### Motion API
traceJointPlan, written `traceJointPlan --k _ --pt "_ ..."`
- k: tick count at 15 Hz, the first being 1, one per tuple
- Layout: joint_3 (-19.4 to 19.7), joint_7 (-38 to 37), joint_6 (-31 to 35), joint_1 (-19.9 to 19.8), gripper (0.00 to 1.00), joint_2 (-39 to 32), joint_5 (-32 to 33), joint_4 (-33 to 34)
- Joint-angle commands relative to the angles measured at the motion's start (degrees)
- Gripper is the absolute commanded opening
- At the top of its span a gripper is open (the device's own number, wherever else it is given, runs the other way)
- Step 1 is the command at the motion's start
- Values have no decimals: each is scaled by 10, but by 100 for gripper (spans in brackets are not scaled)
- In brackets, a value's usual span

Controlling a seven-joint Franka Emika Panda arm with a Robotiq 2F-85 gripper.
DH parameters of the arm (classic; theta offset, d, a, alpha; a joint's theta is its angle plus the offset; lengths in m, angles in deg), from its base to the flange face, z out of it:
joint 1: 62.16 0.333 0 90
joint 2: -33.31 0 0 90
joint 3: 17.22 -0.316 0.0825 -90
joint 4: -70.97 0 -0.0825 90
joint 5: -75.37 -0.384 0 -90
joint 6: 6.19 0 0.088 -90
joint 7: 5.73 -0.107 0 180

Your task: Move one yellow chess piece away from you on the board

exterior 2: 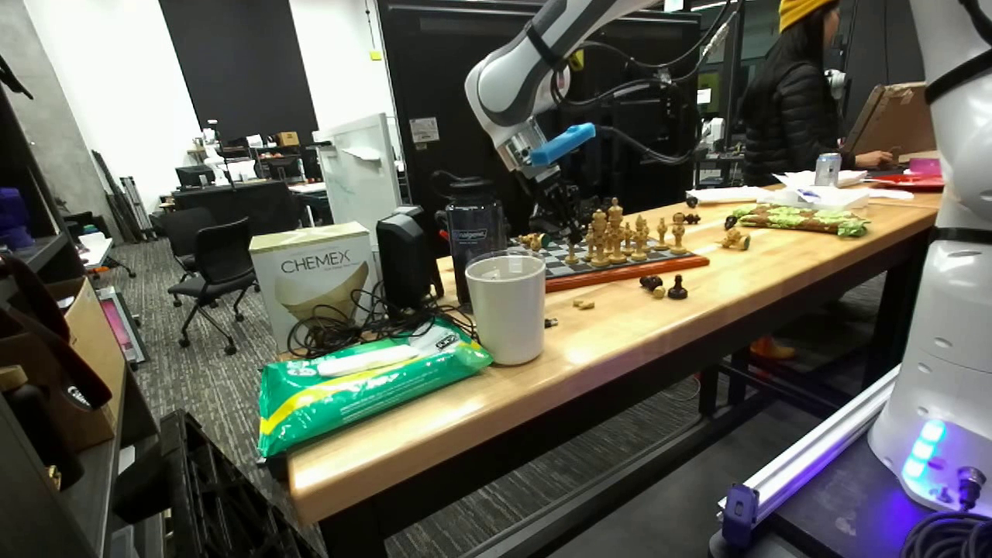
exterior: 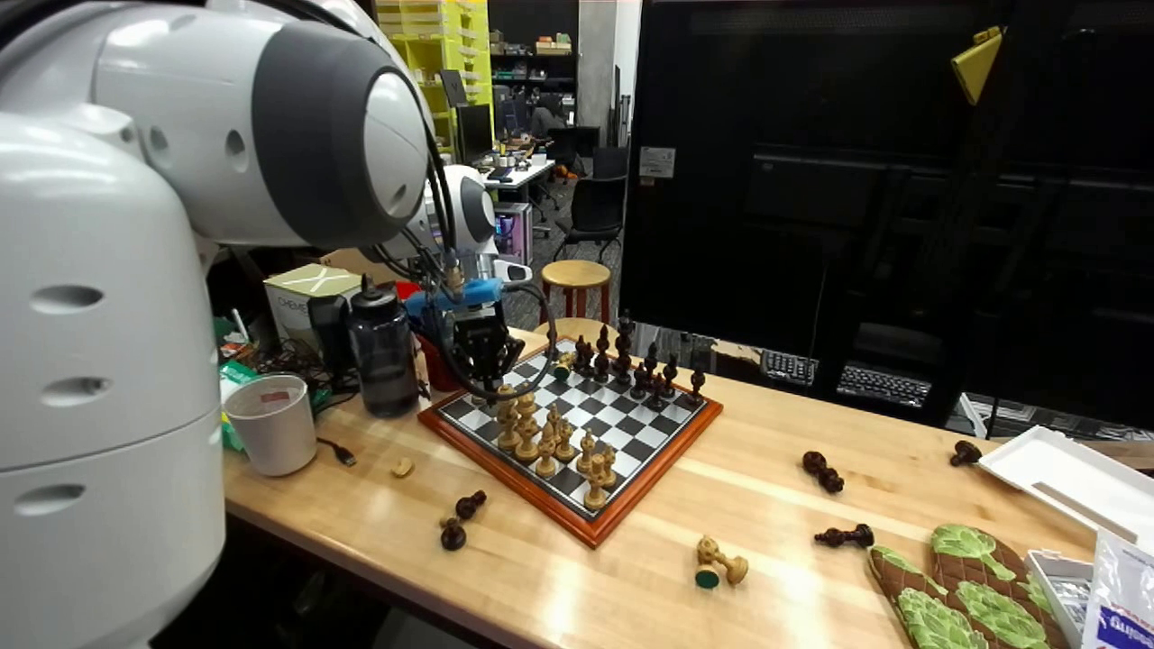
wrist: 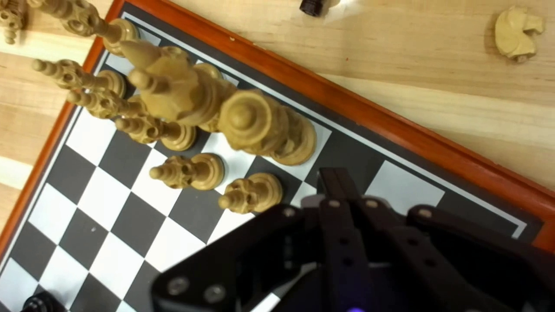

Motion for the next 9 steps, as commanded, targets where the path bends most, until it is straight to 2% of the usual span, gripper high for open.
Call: traceJointPlan --k 1,9 --pt "-4 11 -15 2 0 30 -33 -13" --pt "-10 22 -30 -1 0 95 -91 -24"
